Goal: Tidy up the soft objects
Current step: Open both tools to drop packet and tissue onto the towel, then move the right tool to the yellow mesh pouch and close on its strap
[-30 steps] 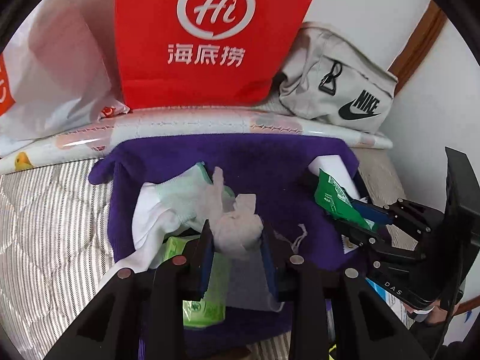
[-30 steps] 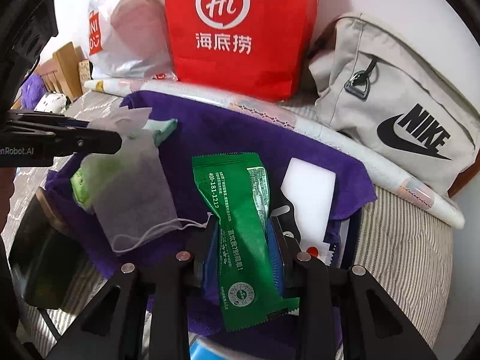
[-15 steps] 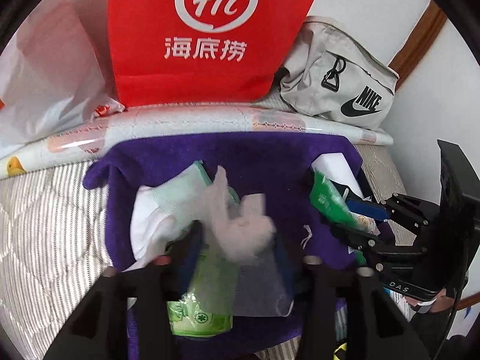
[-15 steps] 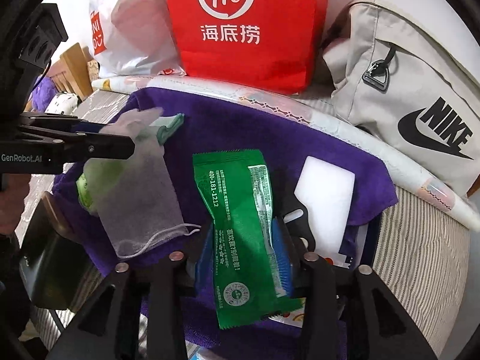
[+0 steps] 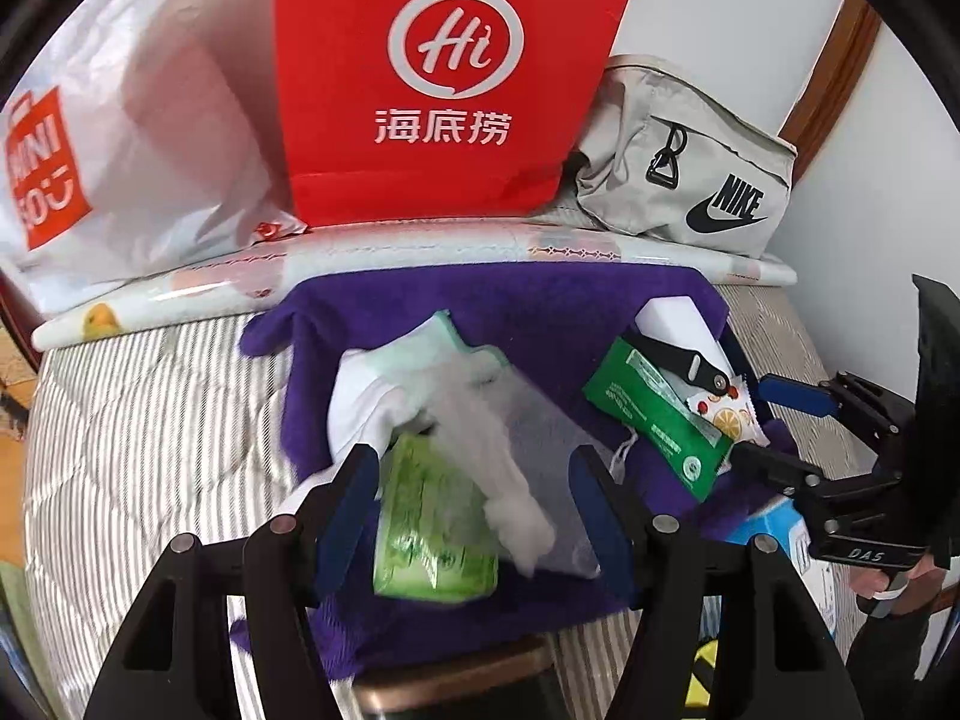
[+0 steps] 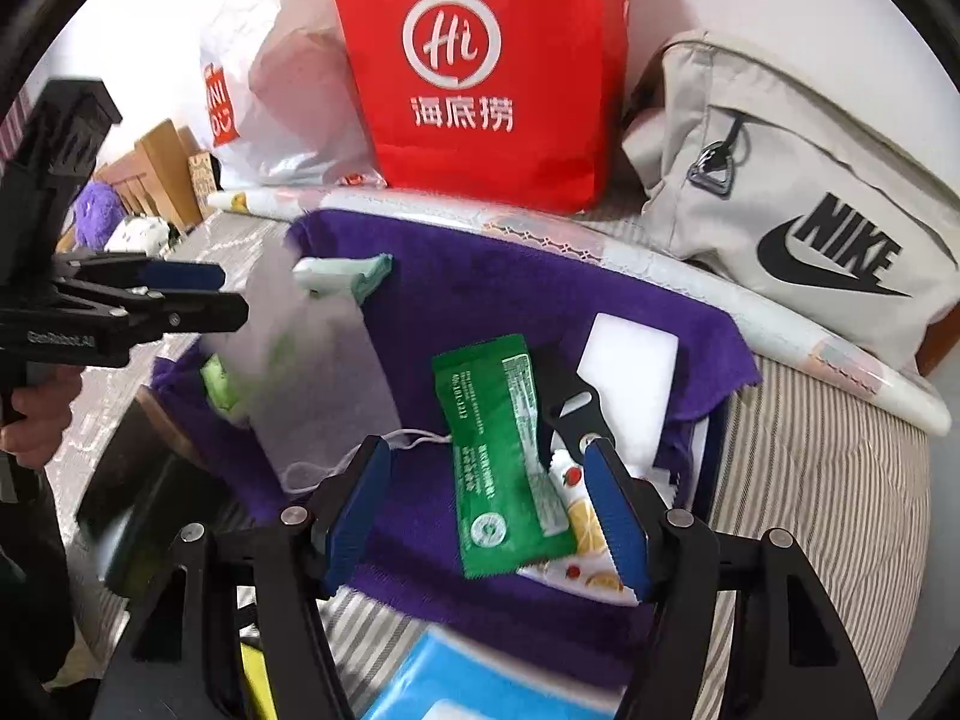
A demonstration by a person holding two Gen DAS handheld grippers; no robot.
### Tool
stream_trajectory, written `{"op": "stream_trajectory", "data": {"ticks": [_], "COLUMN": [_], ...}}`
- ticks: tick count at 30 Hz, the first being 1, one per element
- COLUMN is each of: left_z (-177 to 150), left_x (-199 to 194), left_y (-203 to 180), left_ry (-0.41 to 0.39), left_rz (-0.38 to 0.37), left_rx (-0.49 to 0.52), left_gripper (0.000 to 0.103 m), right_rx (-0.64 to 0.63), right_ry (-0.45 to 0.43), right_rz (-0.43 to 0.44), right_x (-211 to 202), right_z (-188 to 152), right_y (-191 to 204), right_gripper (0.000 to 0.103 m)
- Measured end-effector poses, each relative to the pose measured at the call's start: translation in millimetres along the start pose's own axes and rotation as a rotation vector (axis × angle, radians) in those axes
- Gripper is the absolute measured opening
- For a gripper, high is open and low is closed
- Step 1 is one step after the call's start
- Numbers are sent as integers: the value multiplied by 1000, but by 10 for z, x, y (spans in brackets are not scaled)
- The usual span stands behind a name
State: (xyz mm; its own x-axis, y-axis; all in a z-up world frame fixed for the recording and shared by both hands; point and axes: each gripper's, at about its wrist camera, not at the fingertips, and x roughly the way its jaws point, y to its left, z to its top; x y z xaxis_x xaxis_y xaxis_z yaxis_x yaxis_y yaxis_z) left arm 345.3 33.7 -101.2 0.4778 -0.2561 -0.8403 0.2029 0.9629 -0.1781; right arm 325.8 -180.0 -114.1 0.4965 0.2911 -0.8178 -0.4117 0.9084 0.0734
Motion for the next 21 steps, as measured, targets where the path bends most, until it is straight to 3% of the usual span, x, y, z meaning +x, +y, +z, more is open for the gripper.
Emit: {"op": "stream_trajectory", "data": {"ticks": [9, 21], "left_z": [-307, -951], "left_x": [-333, -694], "left_y": [1, 2], "left_ry": [-17, -39], "left_rz": [21, 15], "left_rx": [-13, -59], "left_gripper": [64, 64], "right_rx": [14, -44], "right_ry": [-39, 20], "right_rz": [32, 127], "right_x": [-393, -602], "right_z": [-277, -936], "right_y": [213, 896], "right_gripper": [66, 66]}}
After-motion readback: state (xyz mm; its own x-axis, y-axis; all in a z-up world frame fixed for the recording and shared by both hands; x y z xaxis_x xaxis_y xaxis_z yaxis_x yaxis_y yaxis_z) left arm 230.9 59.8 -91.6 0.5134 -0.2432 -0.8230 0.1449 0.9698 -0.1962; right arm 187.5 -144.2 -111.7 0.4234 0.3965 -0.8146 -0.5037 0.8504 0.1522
